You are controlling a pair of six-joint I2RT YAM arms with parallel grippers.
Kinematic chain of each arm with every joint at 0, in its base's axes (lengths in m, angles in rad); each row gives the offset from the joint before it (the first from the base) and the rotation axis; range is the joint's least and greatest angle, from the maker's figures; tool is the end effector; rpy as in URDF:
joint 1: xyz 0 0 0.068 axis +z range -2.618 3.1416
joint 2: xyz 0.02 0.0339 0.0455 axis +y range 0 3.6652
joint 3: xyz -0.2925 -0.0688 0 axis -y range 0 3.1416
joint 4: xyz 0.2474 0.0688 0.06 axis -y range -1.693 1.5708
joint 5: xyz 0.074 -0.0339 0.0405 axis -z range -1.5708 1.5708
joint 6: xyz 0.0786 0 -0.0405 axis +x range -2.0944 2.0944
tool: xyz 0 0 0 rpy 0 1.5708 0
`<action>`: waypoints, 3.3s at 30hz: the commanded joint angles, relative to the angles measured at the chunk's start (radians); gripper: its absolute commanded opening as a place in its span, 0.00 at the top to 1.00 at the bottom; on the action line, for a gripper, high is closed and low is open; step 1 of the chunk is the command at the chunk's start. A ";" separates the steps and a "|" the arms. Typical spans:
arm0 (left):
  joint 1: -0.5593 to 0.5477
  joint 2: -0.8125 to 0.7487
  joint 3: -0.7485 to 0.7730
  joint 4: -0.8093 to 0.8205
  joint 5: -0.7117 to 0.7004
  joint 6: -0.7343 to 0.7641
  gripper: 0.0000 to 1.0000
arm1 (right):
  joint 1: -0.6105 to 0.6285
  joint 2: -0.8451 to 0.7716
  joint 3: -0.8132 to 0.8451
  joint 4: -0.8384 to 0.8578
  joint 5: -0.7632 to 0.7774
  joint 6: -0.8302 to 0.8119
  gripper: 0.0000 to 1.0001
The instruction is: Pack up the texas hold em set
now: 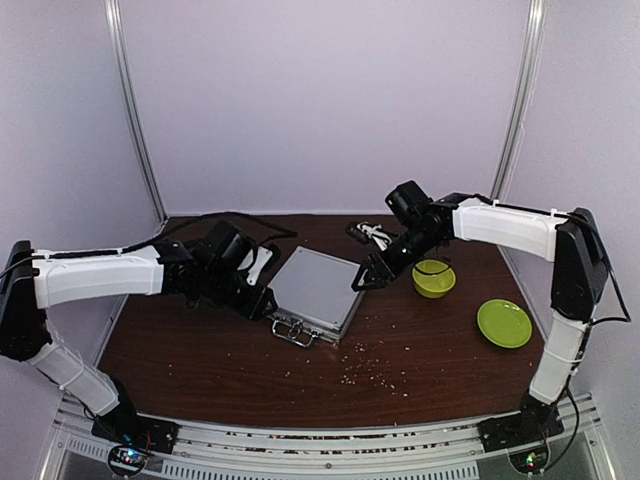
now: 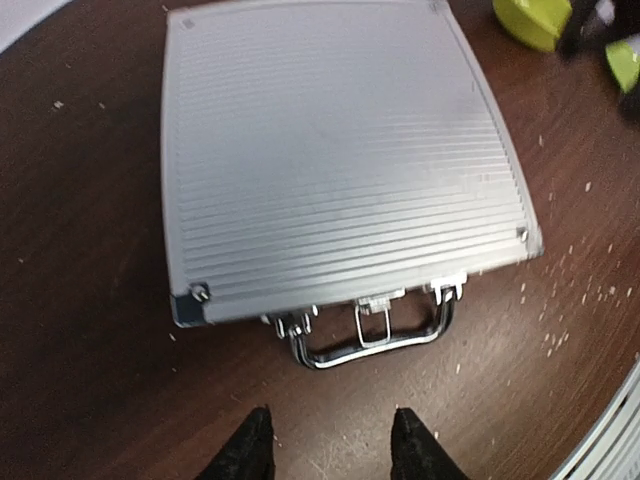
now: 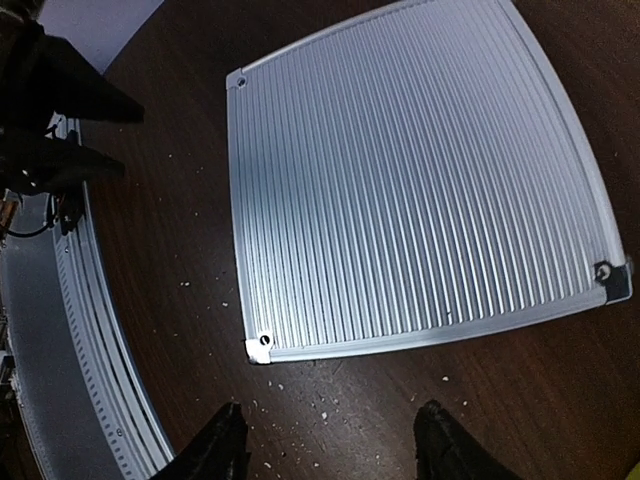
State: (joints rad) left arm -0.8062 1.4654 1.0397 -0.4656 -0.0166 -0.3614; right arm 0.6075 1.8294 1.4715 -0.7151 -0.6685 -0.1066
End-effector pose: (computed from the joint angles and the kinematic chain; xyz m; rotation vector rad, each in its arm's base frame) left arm 0.2330 -0.2410 0.2382 0.5497 2.4643 -0.4744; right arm 0.3107 0.2754 0.2466 -1.1390 2.3878 1.0526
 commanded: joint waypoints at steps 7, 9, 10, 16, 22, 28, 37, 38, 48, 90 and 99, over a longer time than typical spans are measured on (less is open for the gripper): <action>-0.089 0.194 0.069 0.021 -0.028 -0.023 0.59 | 0.000 0.218 0.221 0.151 -0.055 0.079 0.51; -0.105 0.232 0.102 0.007 -0.052 -0.026 0.56 | 0.000 0.244 0.233 0.147 -0.049 0.078 0.51; -0.113 0.247 0.114 0.001 -0.064 -0.027 0.55 | 0.000 0.252 0.233 0.142 -0.043 0.073 0.51; -0.129 0.301 0.138 0.014 -0.103 -0.040 0.54 | -0.003 0.277 0.207 0.147 -0.040 0.064 0.52; -0.135 0.341 0.153 0.026 -0.099 -0.046 0.61 | -0.009 0.310 0.217 0.145 -0.058 0.079 0.52; -0.142 0.380 0.155 0.030 -0.107 -0.055 0.62 | -0.015 0.333 0.222 0.138 -0.065 0.087 0.51; -0.142 0.434 0.182 0.037 -0.099 -0.064 0.61 | -0.021 0.351 0.224 0.135 -0.079 0.097 0.52; -0.142 0.438 0.184 0.038 -0.098 -0.064 0.61 | -0.022 0.352 0.224 0.135 -0.080 0.097 0.52; -0.143 0.465 0.198 0.003 -0.130 -0.071 0.64 | -0.025 0.357 0.224 0.136 -0.089 0.103 0.52; -0.142 0.349 0.307 -0.153 -0.210 -0.062 0.83 | -0.030 0.391 0.233 0.121 -0.113 0.108 0.51; -0.142 0.389 0.331 -0.162 -0.225 -0.063 0.82 | -0.030 0.395 0.233 0.117 -0.117 0.111 0.51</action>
State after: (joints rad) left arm -0.9512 1.8751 1.3163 -0.6426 -0.1852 -0.4171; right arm 0.5823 2.1799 1.7107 -0.5541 -0.8192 -0.0002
